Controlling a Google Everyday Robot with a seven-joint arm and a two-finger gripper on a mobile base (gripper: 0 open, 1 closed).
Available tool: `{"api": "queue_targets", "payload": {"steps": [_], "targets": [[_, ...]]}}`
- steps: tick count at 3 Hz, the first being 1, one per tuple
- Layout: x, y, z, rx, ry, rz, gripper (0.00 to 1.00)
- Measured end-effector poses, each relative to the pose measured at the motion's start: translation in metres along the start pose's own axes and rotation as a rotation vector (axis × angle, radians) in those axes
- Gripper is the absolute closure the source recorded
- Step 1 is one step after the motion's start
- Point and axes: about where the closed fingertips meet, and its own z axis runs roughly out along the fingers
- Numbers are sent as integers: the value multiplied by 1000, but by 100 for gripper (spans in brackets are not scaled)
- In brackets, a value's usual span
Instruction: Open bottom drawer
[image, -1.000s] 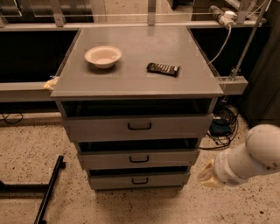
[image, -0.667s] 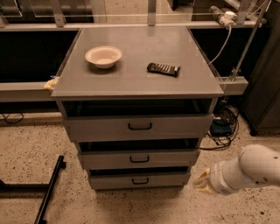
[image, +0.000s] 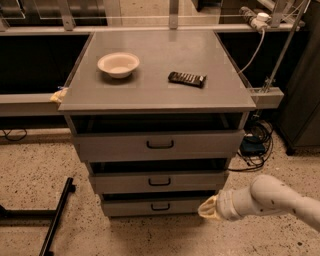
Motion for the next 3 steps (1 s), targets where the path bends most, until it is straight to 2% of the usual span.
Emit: {"api": "queue_targets", "payload": {"steps": [1, 2, 3], "targets": [[18, 20, 38, -48, -43, 36, 100], [20, 19, 37, -41, -30, 3, 100], [62, 14, 53, -9, -1, -59, 100]]}}
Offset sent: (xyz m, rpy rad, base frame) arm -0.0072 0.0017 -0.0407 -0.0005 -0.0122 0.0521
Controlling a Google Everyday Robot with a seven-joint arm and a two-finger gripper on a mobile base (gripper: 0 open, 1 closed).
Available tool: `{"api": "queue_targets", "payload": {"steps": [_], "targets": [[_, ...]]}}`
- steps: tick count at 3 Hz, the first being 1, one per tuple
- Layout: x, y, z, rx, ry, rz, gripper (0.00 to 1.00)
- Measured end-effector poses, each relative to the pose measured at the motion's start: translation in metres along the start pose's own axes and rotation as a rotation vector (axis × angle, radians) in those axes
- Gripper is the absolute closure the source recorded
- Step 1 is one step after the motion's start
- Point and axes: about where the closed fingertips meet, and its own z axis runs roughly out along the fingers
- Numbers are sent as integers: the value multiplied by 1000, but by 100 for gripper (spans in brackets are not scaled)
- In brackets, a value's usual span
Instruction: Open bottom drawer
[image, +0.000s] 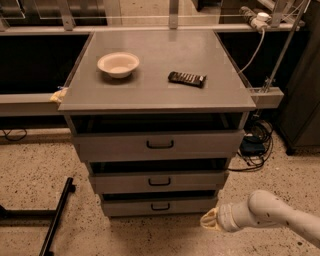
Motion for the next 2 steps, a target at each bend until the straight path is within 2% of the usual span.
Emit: {"api": "queue_targets", "payload": {"steps": [1, 2], "targets": [[45, 2, 56, -46, -24, -64, 100], [90, -30, 136, -68, -72, -117, 100]]}}
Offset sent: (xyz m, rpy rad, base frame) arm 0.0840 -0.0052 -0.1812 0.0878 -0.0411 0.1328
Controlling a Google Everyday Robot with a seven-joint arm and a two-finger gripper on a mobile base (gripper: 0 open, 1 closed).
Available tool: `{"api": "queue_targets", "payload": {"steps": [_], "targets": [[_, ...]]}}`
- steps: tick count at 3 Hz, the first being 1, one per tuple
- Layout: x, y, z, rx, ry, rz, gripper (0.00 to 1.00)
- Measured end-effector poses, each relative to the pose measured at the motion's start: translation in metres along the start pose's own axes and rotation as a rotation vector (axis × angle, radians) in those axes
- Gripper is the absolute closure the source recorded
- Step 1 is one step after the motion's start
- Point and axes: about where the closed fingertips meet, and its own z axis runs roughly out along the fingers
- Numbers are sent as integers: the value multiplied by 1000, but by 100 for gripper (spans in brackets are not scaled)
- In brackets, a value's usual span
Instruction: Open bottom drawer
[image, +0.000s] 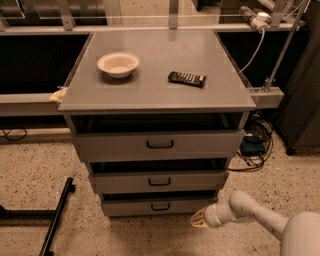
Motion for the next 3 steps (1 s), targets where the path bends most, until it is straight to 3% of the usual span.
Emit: {"api": "queue_targets", "payload": {"steps": [1, 2, 3], "targets": [[4, -7, 0, 14, 4, 1, 100], [12, -5, 5, 23, 40, -4, 82], [19, -5, 7, 39, 80, 6, 59]]}}
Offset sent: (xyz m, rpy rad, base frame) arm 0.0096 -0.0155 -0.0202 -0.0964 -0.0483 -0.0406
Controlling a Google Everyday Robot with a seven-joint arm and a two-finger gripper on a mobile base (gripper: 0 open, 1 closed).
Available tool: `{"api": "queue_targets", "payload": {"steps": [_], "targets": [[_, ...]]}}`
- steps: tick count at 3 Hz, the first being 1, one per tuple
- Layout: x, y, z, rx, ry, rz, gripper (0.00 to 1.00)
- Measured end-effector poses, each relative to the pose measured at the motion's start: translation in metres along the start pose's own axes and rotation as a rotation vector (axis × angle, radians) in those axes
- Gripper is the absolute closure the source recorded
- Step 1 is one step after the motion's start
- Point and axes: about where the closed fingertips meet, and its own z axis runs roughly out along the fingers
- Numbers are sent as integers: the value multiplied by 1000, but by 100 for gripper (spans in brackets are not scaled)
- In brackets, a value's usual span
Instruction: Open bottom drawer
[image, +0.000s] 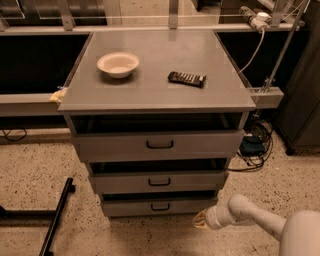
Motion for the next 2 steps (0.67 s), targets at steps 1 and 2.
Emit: {"api": "queue_targets", "payload": {"steps": [1, 2], "targets": [[5, -1, 1, 22, 31, 12, 36], [7, -6, 0, 39, 44, 18, 12]]}}
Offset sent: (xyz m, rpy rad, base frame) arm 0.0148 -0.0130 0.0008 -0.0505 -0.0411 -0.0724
